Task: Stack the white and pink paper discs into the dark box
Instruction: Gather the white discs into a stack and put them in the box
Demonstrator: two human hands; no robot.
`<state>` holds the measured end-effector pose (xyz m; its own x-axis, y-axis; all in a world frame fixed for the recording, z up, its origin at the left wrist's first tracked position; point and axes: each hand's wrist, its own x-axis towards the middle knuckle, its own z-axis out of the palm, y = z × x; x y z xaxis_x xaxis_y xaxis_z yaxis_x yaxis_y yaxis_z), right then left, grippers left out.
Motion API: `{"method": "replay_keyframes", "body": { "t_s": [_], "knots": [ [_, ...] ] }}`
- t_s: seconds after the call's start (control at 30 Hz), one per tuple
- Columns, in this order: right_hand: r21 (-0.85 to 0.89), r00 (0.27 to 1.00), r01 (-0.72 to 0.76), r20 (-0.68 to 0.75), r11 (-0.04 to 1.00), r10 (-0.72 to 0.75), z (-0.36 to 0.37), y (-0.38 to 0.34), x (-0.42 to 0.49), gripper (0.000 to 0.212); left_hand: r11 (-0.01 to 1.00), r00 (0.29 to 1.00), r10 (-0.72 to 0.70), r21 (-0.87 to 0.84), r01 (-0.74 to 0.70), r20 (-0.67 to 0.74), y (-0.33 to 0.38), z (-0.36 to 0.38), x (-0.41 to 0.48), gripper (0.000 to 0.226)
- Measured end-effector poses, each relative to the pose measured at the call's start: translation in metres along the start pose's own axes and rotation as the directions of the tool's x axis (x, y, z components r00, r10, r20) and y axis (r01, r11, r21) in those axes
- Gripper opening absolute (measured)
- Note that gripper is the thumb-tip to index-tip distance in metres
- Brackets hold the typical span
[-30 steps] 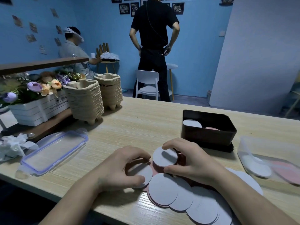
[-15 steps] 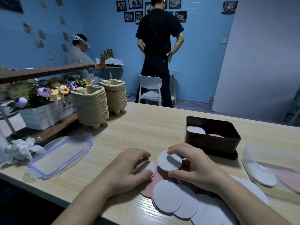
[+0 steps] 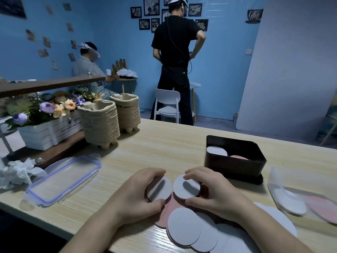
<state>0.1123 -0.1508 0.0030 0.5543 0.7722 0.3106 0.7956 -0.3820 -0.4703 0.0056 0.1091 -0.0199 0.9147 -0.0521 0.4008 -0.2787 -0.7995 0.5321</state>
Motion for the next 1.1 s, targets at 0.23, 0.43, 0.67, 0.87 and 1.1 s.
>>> {"method": "replay_keyframes", "body": {
  "t_s": [0.23, 0.43, 0.67, 0.87, 1.1],
  "knots": [
    [-0.027, 0.999, 0.051, -0.01, 0.998, -0.052, 0.01, 0.0, 0.006, 0.047, 0.997, 0.998, 0.062, 0.045, -0.062, -0.012, 0.007, 0.003, 0.005, 0.07],
    [-0.037, 0.996, 0.078, -0.034, 0.996, -0.079, 0.013, 0.006, 0.006, 0.031, 0.992, 0.993, 0.117, 0.053, -0.117, -0.011, 0.016, 0.011, 0.02, 0.071],
    [0.028, 0.993, 0.088, -0.08, 0.996, -0.086, 0.01, 0.003, 0.006, 0.027, 0.994, 0.993, 0.105, -0.027, -0.106, -0.047, 0.011, 0.011, 0.015, 0.077],
    [0.122, 0.988, 0.056, -0.153, 0.991, -0.037, 0.004, 0.003, 0.002, 0.022, 0.992, 0.992, 0.087, -0.087, -0.095, -0.092, 0.008, 0.013, 0.013, 0.062],
    [0.174, 0.982, 0.078, -0.182, 0.982, -0.046, 0.005, -0.002, 0.004, 0.034, 0.985, 0.98, 0.132, -0.091, -0.147, -0.151, 0.009, 0.015, 0.012, 0.054]
  ]
}}
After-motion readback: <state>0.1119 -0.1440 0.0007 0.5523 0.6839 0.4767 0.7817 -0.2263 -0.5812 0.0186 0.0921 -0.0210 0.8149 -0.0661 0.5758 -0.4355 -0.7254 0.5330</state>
